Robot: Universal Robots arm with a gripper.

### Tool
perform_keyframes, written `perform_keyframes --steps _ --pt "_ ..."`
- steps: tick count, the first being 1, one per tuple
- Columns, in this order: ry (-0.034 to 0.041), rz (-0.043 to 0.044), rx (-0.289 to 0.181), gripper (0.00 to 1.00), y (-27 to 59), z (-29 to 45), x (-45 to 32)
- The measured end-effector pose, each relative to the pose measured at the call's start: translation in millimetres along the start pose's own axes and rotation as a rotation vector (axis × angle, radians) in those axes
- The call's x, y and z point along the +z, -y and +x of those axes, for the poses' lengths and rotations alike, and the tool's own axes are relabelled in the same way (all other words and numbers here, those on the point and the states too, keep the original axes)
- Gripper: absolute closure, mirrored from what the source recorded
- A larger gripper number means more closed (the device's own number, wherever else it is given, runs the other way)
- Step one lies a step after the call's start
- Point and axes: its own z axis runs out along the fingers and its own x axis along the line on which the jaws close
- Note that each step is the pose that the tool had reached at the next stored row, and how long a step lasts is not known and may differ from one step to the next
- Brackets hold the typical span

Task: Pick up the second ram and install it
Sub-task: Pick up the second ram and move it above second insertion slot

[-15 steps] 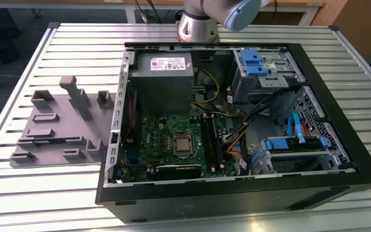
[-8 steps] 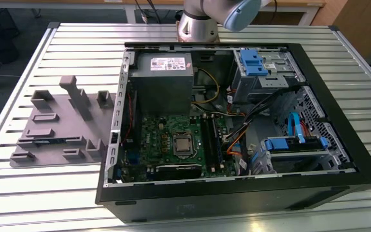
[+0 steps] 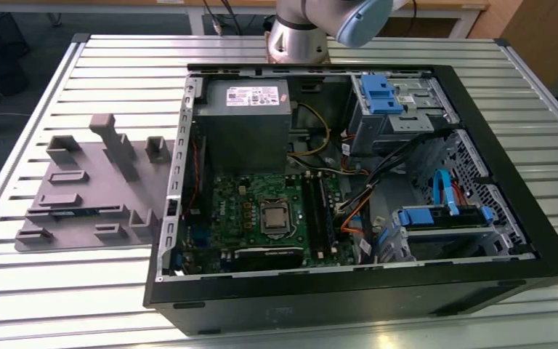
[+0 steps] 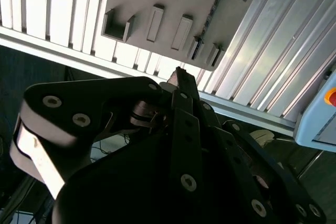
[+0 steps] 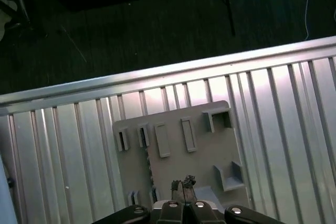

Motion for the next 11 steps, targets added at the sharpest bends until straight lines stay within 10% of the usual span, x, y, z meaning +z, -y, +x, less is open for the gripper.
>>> perform_keyframes --steps 11 --pt "-0.0026 -0.0012 -0.058 0.89 0.0 0.0 0.0"
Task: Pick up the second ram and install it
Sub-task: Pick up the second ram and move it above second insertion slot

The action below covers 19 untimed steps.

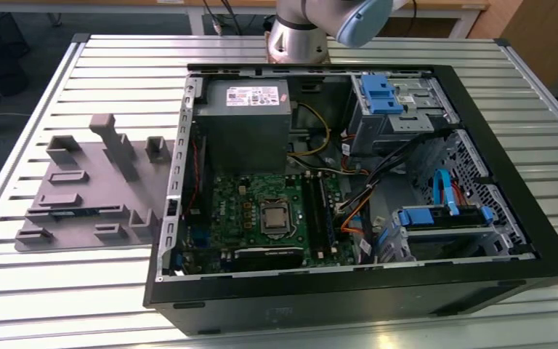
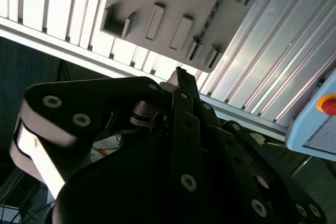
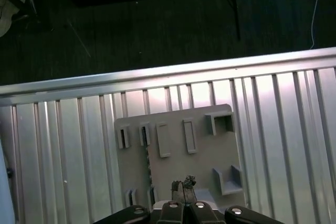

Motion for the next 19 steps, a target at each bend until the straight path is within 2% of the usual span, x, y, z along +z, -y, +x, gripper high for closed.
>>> perform_keyframes --steps 7,19 --pt "-0.0017 0.0004 -0.037 0.89 0.1 0.1 1.5" --pt "-0.002 0.0005 -0.038 0.89 0.1 0.1 1.8"
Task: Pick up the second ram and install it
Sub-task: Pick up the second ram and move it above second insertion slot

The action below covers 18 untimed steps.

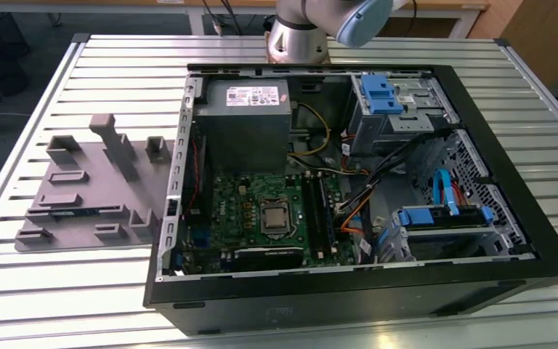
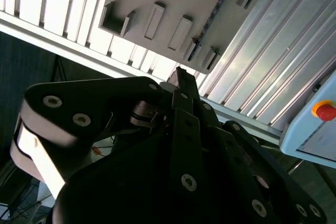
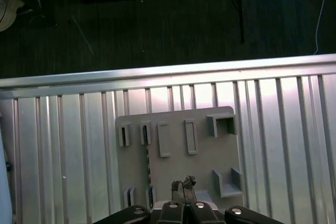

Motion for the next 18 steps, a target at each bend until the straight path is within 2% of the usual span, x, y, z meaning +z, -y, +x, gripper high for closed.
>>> perform_keyframes --steps 3,4,11,13,18 --pt "0.0 0.0 0.0 0.89 0.0 0.0 0.0" --pt "0.0 0.0 0.0 0.83 0.0 0.0 0.0" --pt "-0.0001 0.0 0.0 0.82 0.0 0.0 0.6" --pt "0.0001 0.0001 0.0 0.69 0.0 0.1 1.3" --pt "0.0 0.0008 0.0 0.69 0.2 0.2 3.7"
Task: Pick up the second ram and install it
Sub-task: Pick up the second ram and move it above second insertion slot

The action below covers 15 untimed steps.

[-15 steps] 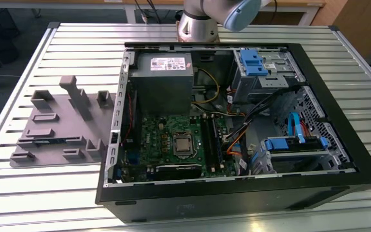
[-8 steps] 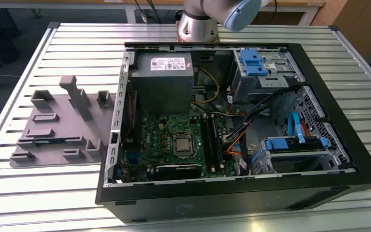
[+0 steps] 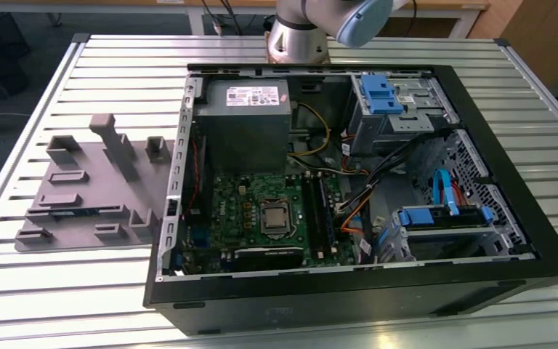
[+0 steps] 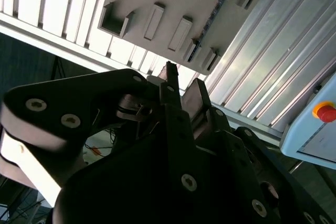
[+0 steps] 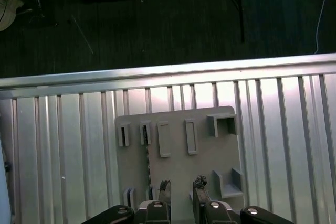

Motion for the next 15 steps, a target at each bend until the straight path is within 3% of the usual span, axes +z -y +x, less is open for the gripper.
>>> perform_keyframes --steps 15 --pt "0.0002 0.0017 0.0 0.69 0.2 0.2 3.8"
